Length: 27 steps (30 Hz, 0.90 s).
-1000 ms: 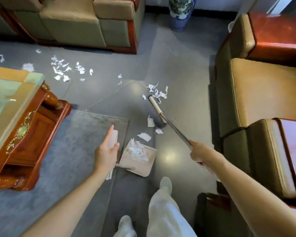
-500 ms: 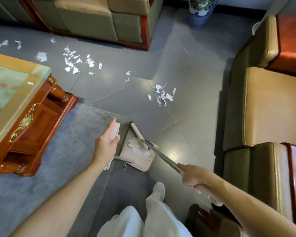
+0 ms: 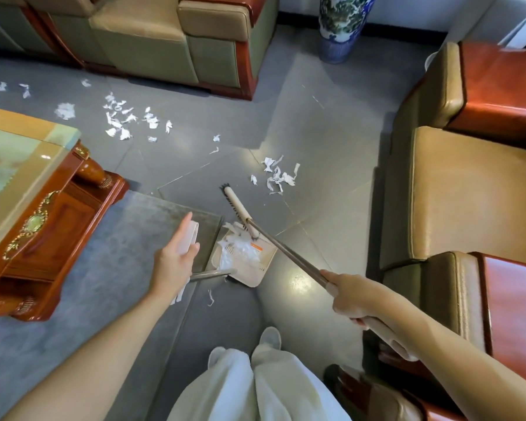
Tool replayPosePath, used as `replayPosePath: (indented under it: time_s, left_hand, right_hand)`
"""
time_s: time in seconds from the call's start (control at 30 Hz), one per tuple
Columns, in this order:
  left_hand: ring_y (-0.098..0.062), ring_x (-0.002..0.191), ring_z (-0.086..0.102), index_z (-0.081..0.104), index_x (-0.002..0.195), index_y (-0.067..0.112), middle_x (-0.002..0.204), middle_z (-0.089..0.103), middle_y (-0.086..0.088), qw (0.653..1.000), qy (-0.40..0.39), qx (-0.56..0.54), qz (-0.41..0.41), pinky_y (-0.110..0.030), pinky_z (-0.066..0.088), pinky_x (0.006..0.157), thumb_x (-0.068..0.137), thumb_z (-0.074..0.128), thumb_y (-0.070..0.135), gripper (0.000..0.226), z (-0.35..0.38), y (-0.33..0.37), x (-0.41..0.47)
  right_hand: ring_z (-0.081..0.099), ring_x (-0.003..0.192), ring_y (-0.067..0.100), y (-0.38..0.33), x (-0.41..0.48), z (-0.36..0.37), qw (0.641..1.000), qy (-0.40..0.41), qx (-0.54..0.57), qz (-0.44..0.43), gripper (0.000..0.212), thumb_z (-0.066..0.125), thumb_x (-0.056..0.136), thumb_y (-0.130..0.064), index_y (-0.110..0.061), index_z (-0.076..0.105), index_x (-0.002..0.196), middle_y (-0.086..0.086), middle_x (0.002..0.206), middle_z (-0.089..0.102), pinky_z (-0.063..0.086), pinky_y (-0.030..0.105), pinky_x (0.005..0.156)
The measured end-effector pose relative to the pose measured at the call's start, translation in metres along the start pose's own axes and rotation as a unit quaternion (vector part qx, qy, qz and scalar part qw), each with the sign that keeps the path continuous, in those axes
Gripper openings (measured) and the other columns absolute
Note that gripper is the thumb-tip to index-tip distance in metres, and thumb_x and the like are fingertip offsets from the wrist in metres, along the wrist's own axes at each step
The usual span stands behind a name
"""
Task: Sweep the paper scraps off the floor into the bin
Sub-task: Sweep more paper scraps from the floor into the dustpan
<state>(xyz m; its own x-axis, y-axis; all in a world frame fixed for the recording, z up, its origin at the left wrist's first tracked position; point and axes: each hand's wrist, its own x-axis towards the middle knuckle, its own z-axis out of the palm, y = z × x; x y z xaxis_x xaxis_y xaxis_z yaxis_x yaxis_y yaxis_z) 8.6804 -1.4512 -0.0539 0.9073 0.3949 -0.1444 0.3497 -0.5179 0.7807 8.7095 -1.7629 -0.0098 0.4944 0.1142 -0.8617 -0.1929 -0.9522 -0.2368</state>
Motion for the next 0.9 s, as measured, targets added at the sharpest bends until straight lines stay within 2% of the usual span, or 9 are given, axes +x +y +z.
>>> replayPosePath:
  time_s: [0.1,0.33,0.47,0.6,0.67,0.77,0.83,0.9]
  left_hand:
    - [-0.044,0.101,0.06,0.039,0.143,0.033,0.132,0.058,-0.001,1.0,0.017,0.0,0.01,-0.052,0.051,0.09,0.091,0.058,0.004,0.063,-0.006,-0.004,-0.018]
    - [-0.045,0.107,0.057,0.038,0.143,0.036,0.136,0.055,-0.001,0.999,0.038,-0.011,-0.014,-0.053,0.05,0.091,0.091,0.058,0.006,0.064,-0.037,-0.03,-0.075]
    - [-0.042,0.109,0.058,0.038,0.143,0.036,0.136,0.055,0.001,0.999,0.037,-0.012,-0.02,-0.053,0.05,0.091,0.091,0.059,0.005,0.064,-0.06,-0.055,-0.13]
    - [-0.042,0.109,0.057,0.04,0.142,0.033,0.134,0.055,0.007,0.999,0.037,-0.022,-0.027,-0.052,0.05,0.092,0.09,0.059,0.003,0.063,-0.086,-0.092,-0.203]
    - [-0.042,0.111,0.056,0.041,0.14,0.04,0.134,0.056,0.005,0.998,0.039,-0.037,-0.034,-0.053,0.049,0.093,0.09,0.059,0.003,0.064,-0.099,-0.114,-0.238]
    - [-0.043,0.115,0.051,0.038,0.125,0.065,0.134,0.058,0.0,0.995,0.049,-0.058,-0.057,-0.057,0.047,0.094,0.089,0.06,0.005,0.074,-0.114,-0.142,-0.285]
    - [-0.044,0.115,0.051,0.037,0.119,0.073,0.131,0.059,-0.006,0.993,0.067,-0.065,-0.071,-0.059,0.047,0.093,0.089,0.06,0.006,0.076,-0.124,-0.155,-0.314]
    - [-0.045,0.114,0.052,0.038,0.118,0.073,0.129,0.06,-0.011,0.991,0.08,-0.066,-0.087,-0.059,0.046,0.094,0.089,0.06,0.007,0.076,-0.131,-0.166,-0.334]
  right_hand:
    - [0.054,0.057,0.014,0.001,-0.003,0.005,1.0,0.004,0.026,0.011,0.078,0.044,0.091,-0.002,-0.043,0.015,0.151,0.009,0.093,0.059,0.049,0.022,0.048]
    - [0.053,0.053,0.014,-0.001,-0.016,0.038,0.999,0.015,0.035,0.027,0.078,0.044,0.09,0.001,-0.04,0.017,0.151,0.012,0.093,0.062,0.048,0.023,0.046]
    - [0.049,0.053,0.013,-0.001,-0.037,0.084,0.998,0.022,0.058,0.019,0.075,0.045,0.091,0.001,-0.036,0.02,0.151,0.013,0.091,0.06,0.045,0.021,0.044]
    - [0.053,0.056,0.015,-0.003,-0.055,0.153,0.999,0.03,0.039,0.019,0.074,0.045,0.092,0.0,-0.032,0.018,0.153,0.014,0.094,0.062,0.049,0.023,0.048]
    - [0.058,0.064,0.02,-0.004,-0.06,0.187,0.999,0.031,0.015,0.018,0.076,0.046,0.089,0.002,-0.029,0.019,0.153,0.015,0.096,0.064,0.054,0.03,0.06]
    - [0.062,0.077,0.025,-0.009,-0.07,0.232,0.999,0.031,-0.021,0.004,0.081,0.05,0.083,0.007,-0.025,0.022,0.153,0.015,0.1,0.061,0.057,0.036,0.072]
    - [0.065,0.083,0.026,-0.012,-0.078,0.259,0.999,0.035,-0.037,0.002,0.079,0.052,0.083,0.007,-0.022,0.026,0.151,0.013,0.098,0.06,0.058,0.036,0.073]
    - [0.066,0.081,0.024,-0.016,-0.083,0.276,0.998,0.032,-0.047,0.0,0.075,0.051,0.083,0.004,-0.02,0.027,0.15,0.009,0.091,0.057,0.057,0.033,0.064]
